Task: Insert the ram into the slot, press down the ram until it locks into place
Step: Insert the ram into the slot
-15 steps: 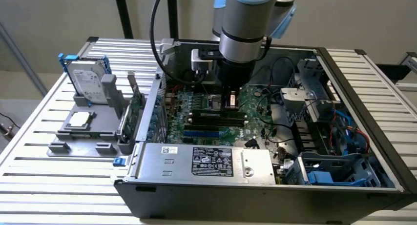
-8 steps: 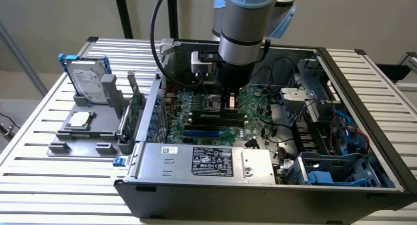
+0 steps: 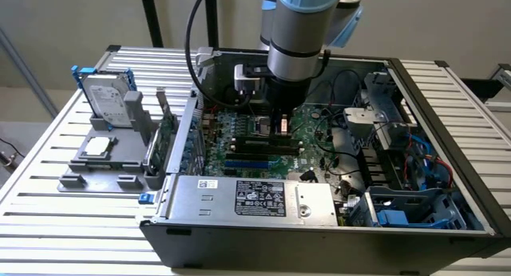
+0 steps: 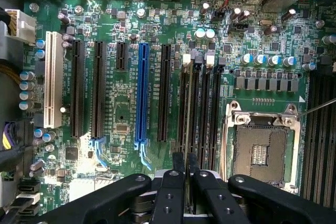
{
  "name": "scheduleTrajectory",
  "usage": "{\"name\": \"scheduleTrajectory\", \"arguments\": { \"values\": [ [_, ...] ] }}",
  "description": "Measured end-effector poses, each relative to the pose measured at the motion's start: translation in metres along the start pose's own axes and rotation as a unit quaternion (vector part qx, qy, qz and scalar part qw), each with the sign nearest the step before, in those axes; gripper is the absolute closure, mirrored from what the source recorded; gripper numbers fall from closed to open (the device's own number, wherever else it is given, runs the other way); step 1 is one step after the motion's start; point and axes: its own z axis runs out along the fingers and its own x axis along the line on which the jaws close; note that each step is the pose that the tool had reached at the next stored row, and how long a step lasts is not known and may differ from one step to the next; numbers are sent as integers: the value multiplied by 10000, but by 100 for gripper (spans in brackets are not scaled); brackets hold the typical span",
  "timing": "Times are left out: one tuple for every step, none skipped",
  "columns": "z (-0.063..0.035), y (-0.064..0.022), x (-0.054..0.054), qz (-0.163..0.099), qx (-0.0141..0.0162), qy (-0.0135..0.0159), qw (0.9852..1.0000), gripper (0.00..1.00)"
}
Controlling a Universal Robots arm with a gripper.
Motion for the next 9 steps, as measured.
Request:
{"name": "scheduleTrajectory", "arguments": {
  "values": [
    [5, 0, 0, -8, 0, 0, 10000, 87],
    [11, -1, 0, -20, 0, 0, 10000, 87],
    [16, -1, 0, -33, 0, 1, 10000, 87],
    [19, -1, 0, -47, -1, 2, 10000, 87],
    [21, -1, 0, -60, -1, 3, 10000, 87],
    [23, -1, 0, -72, -2, 4, 10000, 87],
    [25, -2, 0, -81, -2, 4, 10000, 87],
    [26, -5, 0, -87, -1, 3, 10000, 87],
    [26, -8, 0, -88, -1, 4, 10000, 87]
  ]
}}
